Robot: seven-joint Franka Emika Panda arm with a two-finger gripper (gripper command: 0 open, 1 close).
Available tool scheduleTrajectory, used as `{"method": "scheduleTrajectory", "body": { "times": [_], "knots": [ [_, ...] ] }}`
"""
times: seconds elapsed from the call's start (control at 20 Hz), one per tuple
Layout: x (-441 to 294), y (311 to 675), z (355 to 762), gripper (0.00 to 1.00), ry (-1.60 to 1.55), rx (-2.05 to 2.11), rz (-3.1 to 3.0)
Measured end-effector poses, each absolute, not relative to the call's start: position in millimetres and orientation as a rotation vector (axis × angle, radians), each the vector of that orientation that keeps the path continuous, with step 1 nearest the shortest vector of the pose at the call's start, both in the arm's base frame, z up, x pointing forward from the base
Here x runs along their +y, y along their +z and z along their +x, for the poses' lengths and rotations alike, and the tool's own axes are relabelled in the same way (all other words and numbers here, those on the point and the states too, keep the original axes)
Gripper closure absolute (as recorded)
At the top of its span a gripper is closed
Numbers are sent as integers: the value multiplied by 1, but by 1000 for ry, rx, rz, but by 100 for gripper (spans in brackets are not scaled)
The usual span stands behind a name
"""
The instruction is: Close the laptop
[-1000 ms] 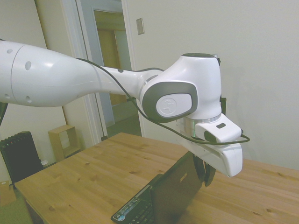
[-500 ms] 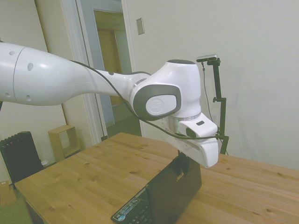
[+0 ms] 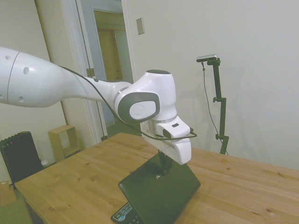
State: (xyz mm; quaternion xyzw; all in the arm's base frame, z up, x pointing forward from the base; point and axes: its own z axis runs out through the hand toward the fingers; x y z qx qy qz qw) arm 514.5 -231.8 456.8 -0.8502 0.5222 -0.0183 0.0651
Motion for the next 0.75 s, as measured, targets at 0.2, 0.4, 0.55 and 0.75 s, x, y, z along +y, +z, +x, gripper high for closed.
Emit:
{"method": "scheduleTrajectory", "body": {
  "times": [0.2, 0.4, 0.55, 0.75],
  "knots": [
    [-229, 422, 507, 100, -7, 1591, -2568],
    [-227, 382, 505, 100, 46, 1610, -2574],
    [-223, 382, 508, 100, 28, 1600, -2581],
    [-198, 428, 517, 100, -82, 1546, -2589]
  ]
}}
